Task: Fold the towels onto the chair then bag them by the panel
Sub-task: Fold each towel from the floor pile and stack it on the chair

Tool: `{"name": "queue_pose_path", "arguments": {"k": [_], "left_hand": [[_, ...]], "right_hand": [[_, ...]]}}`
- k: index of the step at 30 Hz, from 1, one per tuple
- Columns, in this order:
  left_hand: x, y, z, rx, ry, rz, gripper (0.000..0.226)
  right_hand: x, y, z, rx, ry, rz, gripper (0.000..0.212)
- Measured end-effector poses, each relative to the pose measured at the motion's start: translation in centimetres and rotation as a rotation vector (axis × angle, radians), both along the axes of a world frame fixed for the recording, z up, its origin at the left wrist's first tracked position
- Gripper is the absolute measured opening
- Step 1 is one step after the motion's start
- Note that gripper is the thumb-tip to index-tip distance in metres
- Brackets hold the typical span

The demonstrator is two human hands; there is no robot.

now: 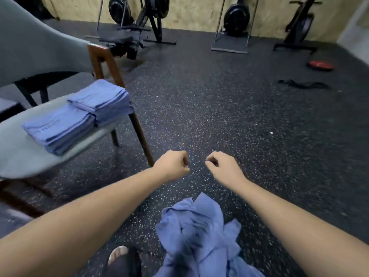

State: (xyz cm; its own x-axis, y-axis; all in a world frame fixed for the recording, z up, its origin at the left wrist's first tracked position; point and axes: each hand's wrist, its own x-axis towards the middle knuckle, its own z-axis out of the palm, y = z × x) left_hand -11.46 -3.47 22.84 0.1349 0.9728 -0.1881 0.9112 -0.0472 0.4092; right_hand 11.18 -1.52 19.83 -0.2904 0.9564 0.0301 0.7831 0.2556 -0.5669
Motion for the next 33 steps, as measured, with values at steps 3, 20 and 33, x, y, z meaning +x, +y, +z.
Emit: {"name": "queue_pose_path", "arguments": {"k": [3, 20, 33], "left_hand": [[3.4, -2.4, -4.7, -0.1, -0.029, -0.004, 0.014], [14.5, -15.9, -20.2, -0.343, -0.118, 0.142, 0.023], [11.8, -10.5, -12.8, -0.412, -0.426, 0.297, 0.024]], "right_hand": [[3.2, -3.2, -3.9, -0.109, 0.029, -0.105, 0.01], [7.6, -17.6, -20.5, -0.637, 0.053, -0.467, 0.028], [6.3, -13.8, -14.0, -0.538, 0.467, -0.419, 0.016]]}}
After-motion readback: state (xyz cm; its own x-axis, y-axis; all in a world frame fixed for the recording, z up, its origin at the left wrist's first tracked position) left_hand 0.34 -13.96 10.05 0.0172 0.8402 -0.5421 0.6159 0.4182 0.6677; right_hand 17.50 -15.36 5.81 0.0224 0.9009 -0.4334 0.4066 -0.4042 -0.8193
